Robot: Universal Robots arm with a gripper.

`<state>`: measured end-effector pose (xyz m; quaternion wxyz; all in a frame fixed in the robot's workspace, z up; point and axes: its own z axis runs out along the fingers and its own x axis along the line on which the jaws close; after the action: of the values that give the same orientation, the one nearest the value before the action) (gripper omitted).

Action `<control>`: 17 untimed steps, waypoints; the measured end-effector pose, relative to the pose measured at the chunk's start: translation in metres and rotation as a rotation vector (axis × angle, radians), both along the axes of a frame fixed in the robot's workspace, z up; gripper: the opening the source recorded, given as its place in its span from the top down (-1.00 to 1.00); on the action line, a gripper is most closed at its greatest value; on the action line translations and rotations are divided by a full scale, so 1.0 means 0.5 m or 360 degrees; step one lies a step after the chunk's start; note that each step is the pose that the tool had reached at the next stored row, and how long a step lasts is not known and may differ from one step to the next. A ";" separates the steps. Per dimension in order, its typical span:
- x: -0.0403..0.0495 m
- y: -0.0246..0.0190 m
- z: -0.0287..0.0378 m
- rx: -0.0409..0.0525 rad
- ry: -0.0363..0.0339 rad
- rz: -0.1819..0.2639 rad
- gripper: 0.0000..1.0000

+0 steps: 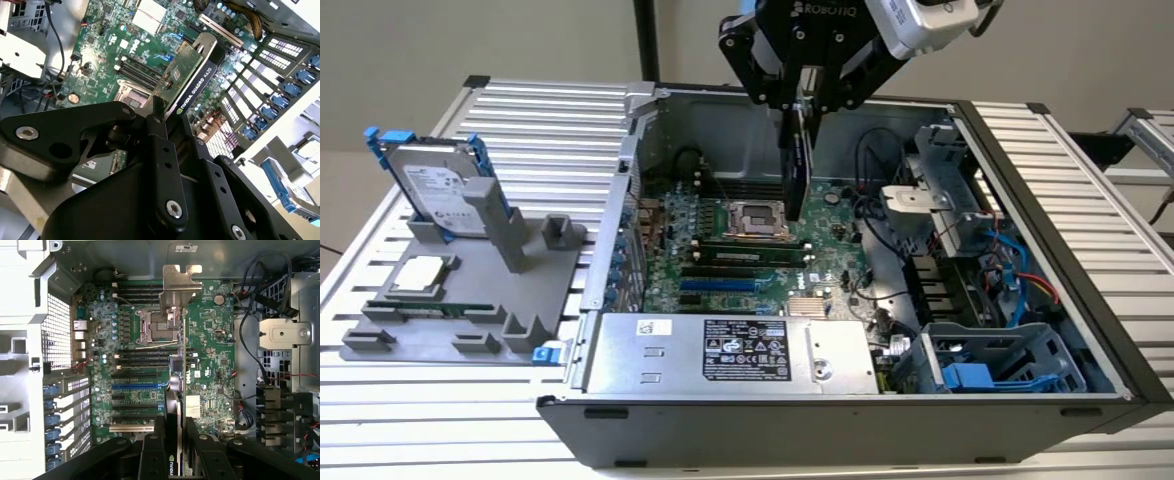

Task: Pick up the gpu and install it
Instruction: 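Pick up the gpu and move the gpu toward the slot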

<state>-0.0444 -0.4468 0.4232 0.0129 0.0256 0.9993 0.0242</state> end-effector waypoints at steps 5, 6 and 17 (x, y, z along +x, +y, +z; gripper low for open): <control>0.000 0.0000 0.000 0.0000 0.0000 0.0000 1.00; 0.000 0.0000 0.000 0.0000 0.0000 0.0000 1.00; 0.000 0.0001 0.000 0.0000 0.0000 0.0044 1.00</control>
<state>-0.0443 -0.4468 0.4232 0.0125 0.0119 0.9996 0.0244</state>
